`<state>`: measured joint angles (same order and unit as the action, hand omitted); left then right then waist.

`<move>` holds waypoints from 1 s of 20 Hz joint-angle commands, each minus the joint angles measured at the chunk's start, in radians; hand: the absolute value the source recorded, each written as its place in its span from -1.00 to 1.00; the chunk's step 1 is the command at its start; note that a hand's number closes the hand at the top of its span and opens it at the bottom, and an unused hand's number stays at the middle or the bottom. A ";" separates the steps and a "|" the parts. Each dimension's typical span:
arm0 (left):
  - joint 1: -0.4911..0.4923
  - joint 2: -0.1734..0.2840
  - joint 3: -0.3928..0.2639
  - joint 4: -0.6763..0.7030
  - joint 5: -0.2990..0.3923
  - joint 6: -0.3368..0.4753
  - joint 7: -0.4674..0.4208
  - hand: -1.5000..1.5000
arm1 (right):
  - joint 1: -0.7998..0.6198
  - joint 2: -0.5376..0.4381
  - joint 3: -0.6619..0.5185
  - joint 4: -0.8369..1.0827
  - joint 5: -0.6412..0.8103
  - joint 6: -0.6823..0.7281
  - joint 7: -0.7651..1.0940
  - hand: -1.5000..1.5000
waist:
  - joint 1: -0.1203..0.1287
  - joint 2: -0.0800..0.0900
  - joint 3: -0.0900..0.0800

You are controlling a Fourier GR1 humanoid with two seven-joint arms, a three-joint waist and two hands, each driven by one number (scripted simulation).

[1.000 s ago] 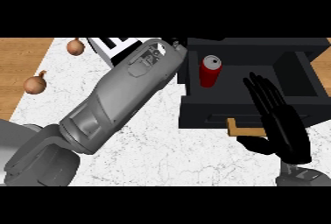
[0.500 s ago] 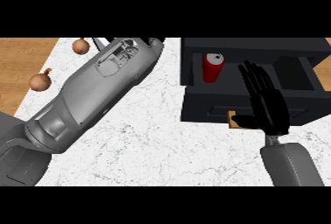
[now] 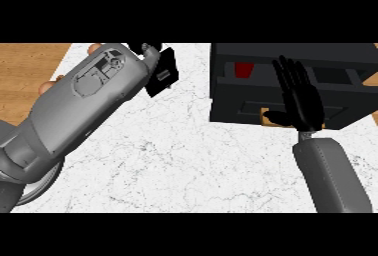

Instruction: Pick up the can, place it into the drawer and close the drawer

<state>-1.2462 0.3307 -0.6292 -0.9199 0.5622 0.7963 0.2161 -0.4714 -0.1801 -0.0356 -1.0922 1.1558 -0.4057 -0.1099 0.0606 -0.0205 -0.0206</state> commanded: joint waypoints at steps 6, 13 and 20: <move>0.101 0.129 0.024 -0.169 -0.016 -0.012 0.079 -1.00 | -0.193 0.032 -0.089 0.367 0.013 -0.218 -0.034 -1.00 | 0.014 0.029 0.023; 0.223 0.142 0.005 -0.268 -0.049 -0.015 0.066 -1.00 | -0.369 -0.019 -0.153 0.575 0.019 -0.288 -0.039 -1.00 | 0.017 0.038 0.023; 0.294 0.183 0.018 -0.372 -0.065 -0.018 0.081 -1.00 | -0.528 -0.013 -0.172 0.730 0.057 -0.333 0.001 -1.00 | 0.032 0.042 0.023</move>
<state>-0.9941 0.4817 -0.6231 -1.2343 0.4989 0.7900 0.2852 -0.9333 -0.1977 -0.1873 -0.4583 1.2128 -0.7041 -0.1090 0.0800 0.0102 -0.0057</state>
